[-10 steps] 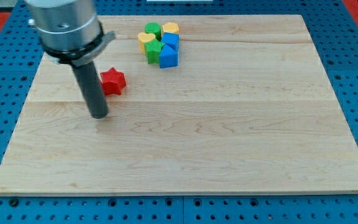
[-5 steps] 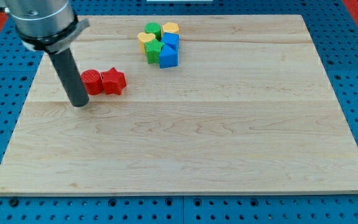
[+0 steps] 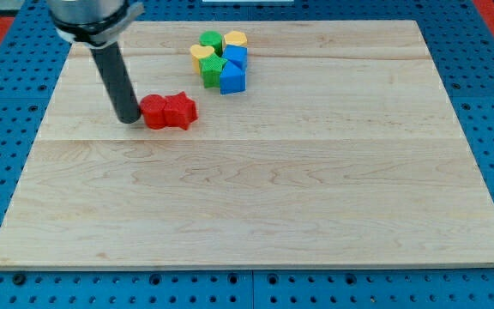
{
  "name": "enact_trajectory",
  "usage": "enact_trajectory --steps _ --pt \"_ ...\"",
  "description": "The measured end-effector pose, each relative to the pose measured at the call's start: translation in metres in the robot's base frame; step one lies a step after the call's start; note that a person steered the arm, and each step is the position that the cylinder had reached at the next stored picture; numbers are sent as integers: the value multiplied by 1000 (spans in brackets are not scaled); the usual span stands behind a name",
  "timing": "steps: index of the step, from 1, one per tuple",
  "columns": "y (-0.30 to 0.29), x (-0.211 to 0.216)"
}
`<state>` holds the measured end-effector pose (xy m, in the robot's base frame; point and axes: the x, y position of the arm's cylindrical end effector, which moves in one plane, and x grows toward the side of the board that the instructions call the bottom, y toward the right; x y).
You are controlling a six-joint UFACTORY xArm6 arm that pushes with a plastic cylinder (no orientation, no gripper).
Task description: Move the red blocks to the right of the blue blocks
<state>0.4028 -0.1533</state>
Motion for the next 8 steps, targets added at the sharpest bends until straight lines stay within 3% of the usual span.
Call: enact_trajectory --steps 5,8 --pt "186 0" --pt "243 -37"
